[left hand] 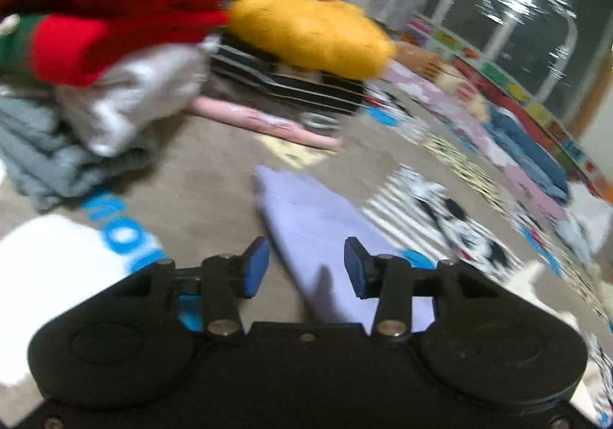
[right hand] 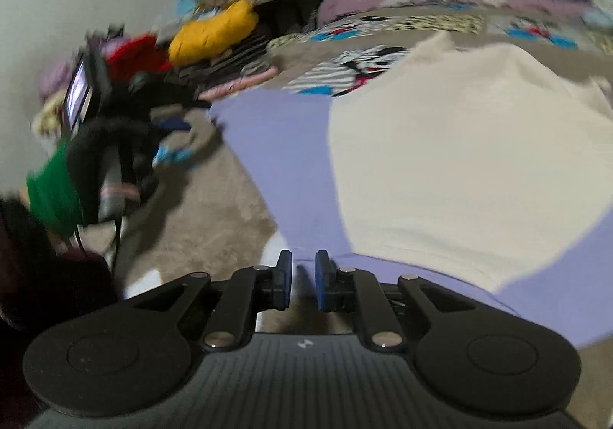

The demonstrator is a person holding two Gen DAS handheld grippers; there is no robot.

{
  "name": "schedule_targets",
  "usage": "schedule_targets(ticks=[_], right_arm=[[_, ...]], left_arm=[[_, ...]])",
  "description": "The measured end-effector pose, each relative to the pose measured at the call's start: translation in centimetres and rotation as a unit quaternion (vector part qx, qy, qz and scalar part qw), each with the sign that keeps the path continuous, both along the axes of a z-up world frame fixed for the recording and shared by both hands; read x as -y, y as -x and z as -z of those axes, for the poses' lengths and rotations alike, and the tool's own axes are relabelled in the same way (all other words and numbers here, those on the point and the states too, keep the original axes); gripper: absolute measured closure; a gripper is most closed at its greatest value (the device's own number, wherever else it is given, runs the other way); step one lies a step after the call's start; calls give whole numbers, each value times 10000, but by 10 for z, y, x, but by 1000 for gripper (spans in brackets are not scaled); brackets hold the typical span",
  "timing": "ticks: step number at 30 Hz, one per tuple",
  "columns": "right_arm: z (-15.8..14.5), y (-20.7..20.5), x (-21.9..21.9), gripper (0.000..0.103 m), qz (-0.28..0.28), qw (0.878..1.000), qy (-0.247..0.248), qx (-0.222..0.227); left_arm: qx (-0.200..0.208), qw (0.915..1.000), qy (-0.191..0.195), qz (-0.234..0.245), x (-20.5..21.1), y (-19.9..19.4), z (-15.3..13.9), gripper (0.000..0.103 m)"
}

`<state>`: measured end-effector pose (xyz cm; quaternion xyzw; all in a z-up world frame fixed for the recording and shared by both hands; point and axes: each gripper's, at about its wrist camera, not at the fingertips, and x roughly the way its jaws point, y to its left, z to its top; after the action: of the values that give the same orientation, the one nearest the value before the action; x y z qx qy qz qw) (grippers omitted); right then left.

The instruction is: Fold clothes

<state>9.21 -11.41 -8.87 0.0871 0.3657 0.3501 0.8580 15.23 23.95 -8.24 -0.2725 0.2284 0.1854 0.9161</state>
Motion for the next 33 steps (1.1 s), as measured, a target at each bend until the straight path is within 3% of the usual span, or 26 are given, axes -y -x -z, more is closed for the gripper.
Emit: schedule_targets(ticks=[4, 8, 11, 15, 19, 24, 31, 33], right_arm=[[-4, -20, 53, 84, 753, 9952, -549, -311], [-12, -56, 105, 73, 1469, 9825, -1039, -474], [-17, -92, 145, 58, 1965, 9659, -1567, -624], [-18, -144, 189, 46, 2589, 9396, -2051, -903], [-5, -199, 212, 37, 2891, 9159, -2417, -1381], [6, -264, 207, 36, 2956, 9244, -1727, -1683], [31, -298, 198, 37, 2788, 9263, -1520, -2029], [38, -301, 198, 45, 2823, 9226, -1542, -2129]], left_arm=[[14, 9944, 29, 1059, 33, -28, -13, 56], [7, 9800, -269, 1973, 72, -64, -29, 52], [-25, 9652, -418, 2580, 98, -97, -39, 52], [-90, 9501, -632, 3052, 122, -135, -45, 48], [-240, 9428, -670, 3256, 136, -170, -40, 48], [-424, 9403, -627, 3319, 144, -213, -30, 48], [-741, 9300, -495, 3565, 154, -252, -8, 48], [-826, 9287, -432, 3590, 155, -260, -1, 48]])
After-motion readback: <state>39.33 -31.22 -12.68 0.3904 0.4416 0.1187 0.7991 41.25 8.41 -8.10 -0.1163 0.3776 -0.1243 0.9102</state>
